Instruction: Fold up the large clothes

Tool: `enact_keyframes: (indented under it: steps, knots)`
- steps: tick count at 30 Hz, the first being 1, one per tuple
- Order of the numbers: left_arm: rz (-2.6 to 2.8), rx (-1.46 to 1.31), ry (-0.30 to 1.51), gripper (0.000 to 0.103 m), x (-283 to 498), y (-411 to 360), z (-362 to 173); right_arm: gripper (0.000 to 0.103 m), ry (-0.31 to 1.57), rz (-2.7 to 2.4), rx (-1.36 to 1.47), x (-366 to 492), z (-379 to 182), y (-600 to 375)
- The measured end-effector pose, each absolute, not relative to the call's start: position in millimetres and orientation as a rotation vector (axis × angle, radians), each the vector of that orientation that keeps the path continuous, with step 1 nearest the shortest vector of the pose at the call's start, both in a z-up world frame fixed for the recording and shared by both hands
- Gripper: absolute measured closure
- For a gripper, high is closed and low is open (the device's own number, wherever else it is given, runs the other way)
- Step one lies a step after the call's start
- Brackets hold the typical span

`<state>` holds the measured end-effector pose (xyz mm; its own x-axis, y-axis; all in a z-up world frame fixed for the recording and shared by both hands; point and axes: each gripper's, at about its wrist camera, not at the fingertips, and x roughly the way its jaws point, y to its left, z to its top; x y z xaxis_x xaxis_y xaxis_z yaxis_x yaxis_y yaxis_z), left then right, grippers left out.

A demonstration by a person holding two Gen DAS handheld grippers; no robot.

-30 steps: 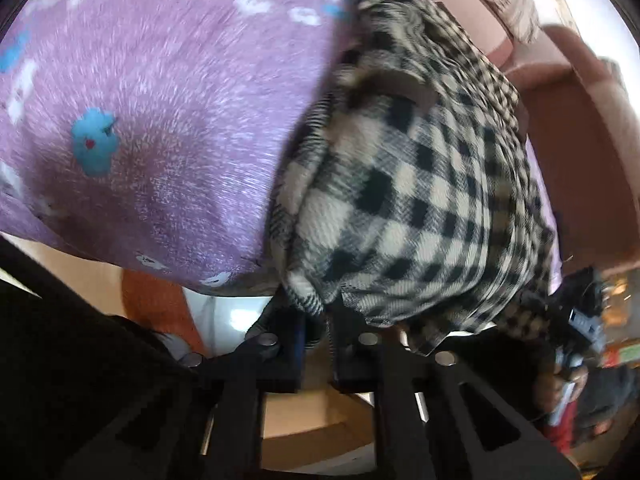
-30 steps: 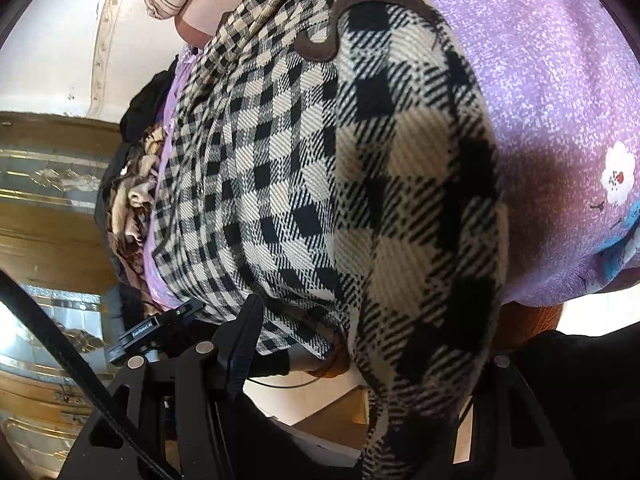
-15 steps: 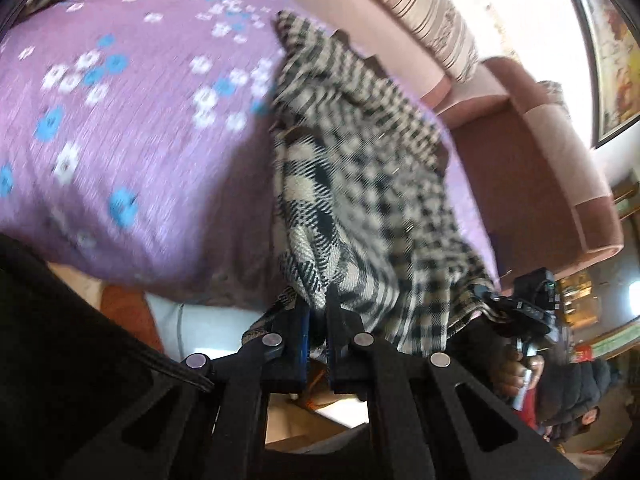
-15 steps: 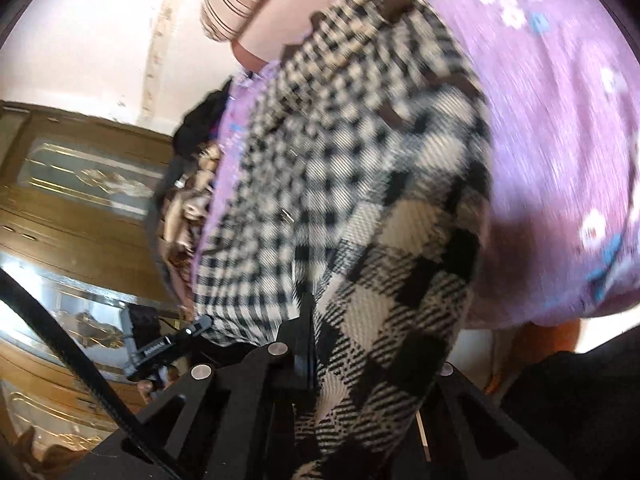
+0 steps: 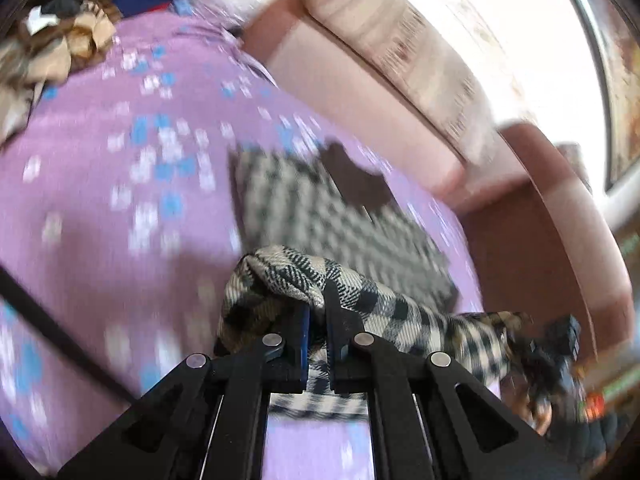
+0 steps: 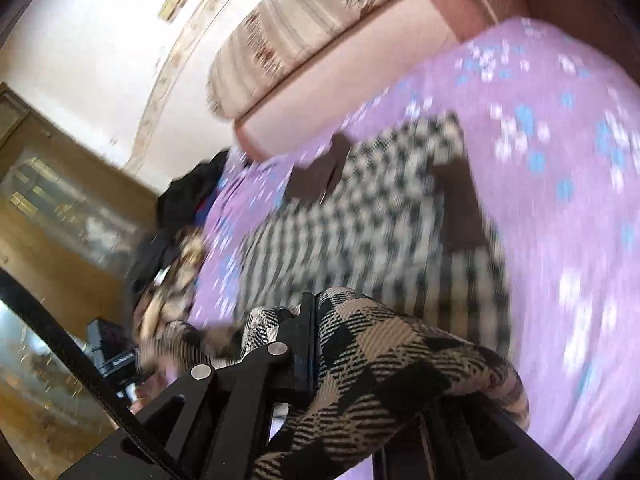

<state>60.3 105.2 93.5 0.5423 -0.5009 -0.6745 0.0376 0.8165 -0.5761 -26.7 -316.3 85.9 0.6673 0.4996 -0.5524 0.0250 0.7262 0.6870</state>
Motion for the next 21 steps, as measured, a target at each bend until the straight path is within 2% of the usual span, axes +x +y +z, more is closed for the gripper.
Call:
enact_keyframes:
  steps: [5, 9, 15, 17, 19, 21]
  knots:
    - [-0.262, -0.533, 0.986, 0.097, 121.1, 99.6, 61.6, 0.093, 0.856, 0.117, 0.663, 48.6, 55.8, -335.6]
    - [-0.254, -0.451, 1.0, 0.097, 137.4, 90.9, 45.5, 0.092, 0.942, 0.069, 0.661, 68.9, 22.0, -339.0]
    - [-0.291, -0.547, 0.981, 0.096, 167.5, 95.9, 49.5, 0.091, 0.895, 0.093, 0.692, 86.4, 27.5, -348.3]
    - [-0.296, -0.622, 0.954, 0.094, 174.2, 104.5, 54.4, 0.078, 0.863, 0.101, 0.775, 96.3, 26.0, -358.8]
    - [-0.319, -0.691, 0.936, 0.085, 179.6, 112.3, 58.3, 0.038, 0.799, 0.079, 0.864, 100.5, 27.3, -373.6]
    - [-0.322, -0.719, 0.93, 0.075, 181.3, 115.1, 59.7, 0.028, 0.716, 0.0, 0.871, 100.3, 36.5, -381.0]
